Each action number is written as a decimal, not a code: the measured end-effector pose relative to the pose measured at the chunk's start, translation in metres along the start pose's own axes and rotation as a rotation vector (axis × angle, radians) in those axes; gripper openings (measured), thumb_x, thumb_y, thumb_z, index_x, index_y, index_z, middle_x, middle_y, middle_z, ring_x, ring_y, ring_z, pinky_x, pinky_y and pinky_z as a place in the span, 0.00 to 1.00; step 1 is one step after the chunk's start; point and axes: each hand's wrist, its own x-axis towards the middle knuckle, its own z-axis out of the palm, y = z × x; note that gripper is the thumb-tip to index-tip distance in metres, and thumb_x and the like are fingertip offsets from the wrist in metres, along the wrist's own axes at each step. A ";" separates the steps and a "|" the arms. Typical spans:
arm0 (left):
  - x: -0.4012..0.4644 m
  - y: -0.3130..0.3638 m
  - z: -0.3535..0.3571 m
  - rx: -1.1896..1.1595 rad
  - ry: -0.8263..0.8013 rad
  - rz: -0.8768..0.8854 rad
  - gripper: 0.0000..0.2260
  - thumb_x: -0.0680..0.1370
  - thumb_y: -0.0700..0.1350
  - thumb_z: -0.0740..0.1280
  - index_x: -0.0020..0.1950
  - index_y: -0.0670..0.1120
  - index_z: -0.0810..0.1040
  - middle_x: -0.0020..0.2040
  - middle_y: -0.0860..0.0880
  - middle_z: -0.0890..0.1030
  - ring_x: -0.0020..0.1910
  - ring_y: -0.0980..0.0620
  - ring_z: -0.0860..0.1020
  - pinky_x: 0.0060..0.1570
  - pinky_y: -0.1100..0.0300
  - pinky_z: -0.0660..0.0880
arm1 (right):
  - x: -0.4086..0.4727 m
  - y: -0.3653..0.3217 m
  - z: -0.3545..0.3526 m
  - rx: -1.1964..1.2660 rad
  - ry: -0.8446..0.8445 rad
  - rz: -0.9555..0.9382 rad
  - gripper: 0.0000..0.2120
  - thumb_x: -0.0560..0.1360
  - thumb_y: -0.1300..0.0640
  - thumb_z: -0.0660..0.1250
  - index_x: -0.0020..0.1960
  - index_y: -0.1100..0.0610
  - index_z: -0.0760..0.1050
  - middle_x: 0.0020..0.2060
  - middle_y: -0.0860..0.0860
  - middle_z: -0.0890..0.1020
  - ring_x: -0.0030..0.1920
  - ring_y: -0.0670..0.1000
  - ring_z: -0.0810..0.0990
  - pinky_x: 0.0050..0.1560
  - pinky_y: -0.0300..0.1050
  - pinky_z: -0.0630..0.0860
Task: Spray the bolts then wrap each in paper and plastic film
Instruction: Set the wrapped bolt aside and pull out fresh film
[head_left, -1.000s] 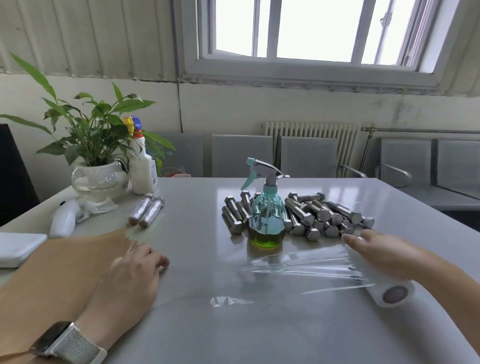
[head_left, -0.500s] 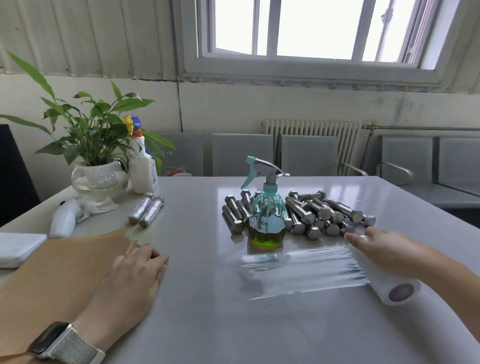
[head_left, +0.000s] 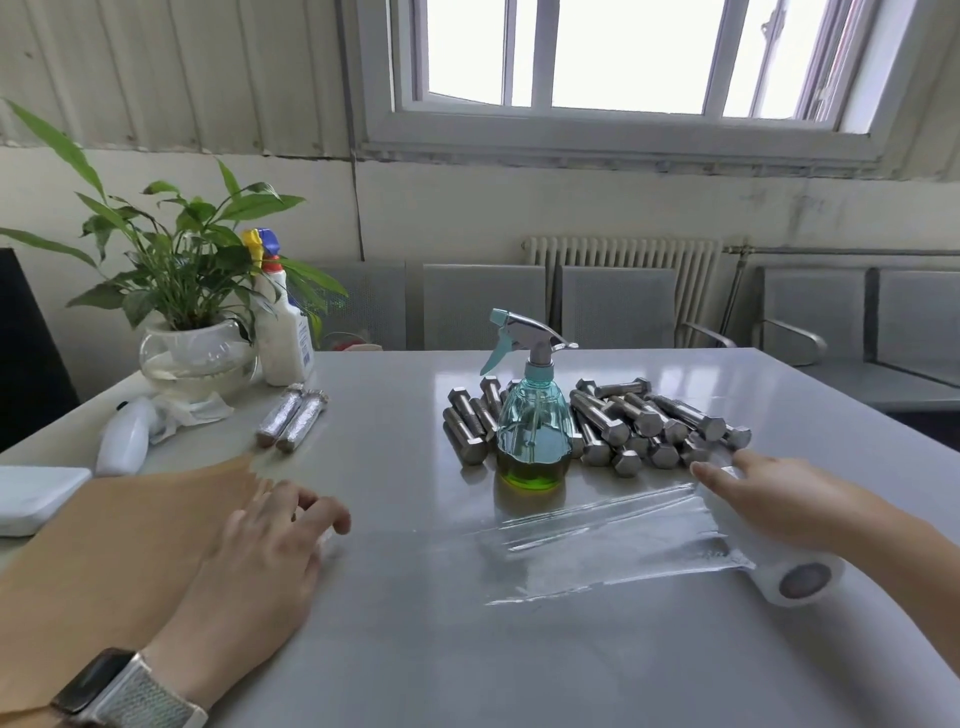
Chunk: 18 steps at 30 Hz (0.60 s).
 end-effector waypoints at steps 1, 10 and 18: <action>0.000 0.001 -0.001 -0.004 -0.009 -0.005 0.11 0.76 0.41 0.62 0.46 0.58 0.76 0.46 0.55 0.72 0.50 0.50 0.76 0.48 0.52 0.69 | 0.000 0.000 0.000 -0.005 0.000 0.002 0.23 0.75 0.28 0.46 0.50 0.46 0.65 0.63 0.55 0.76 0.62 0.58 0.74 0.60 0.53 0.71; -0.001 0.002 -0.001 0.126 0.063 0.076 0.13 0.72 0.48 0.56 0.40 0.55 0.80 0.38 0.55 0.77 0.37 0.49 0.80 0.34 0.53 0.72 | -0.003 -0.003 -0.004 -0.061 0.002 0.006 0.36 0.72 0.24 0.41 0.61 0.48 0.69 0.65 0.53 0.76 0.64 0.57 0.74 0.59 0.54 0.71; 0.001 0.001 0.003 0.145 0.095 0.071 0.15 0.71 0.48 0.54 0.38 0.55 0.81 0.36 0.56 0.77 0.36 0.50 0.80 0.35 0.55 0.70 | -0.014 -0.015 -0.003 -0.151 0.079 -0.001 0.37 0.71 0.23 0.40 0.63 0.48 0.67 0.64 0.50 0.76 0.64 0.56 0.74 0.49 0.50 0.64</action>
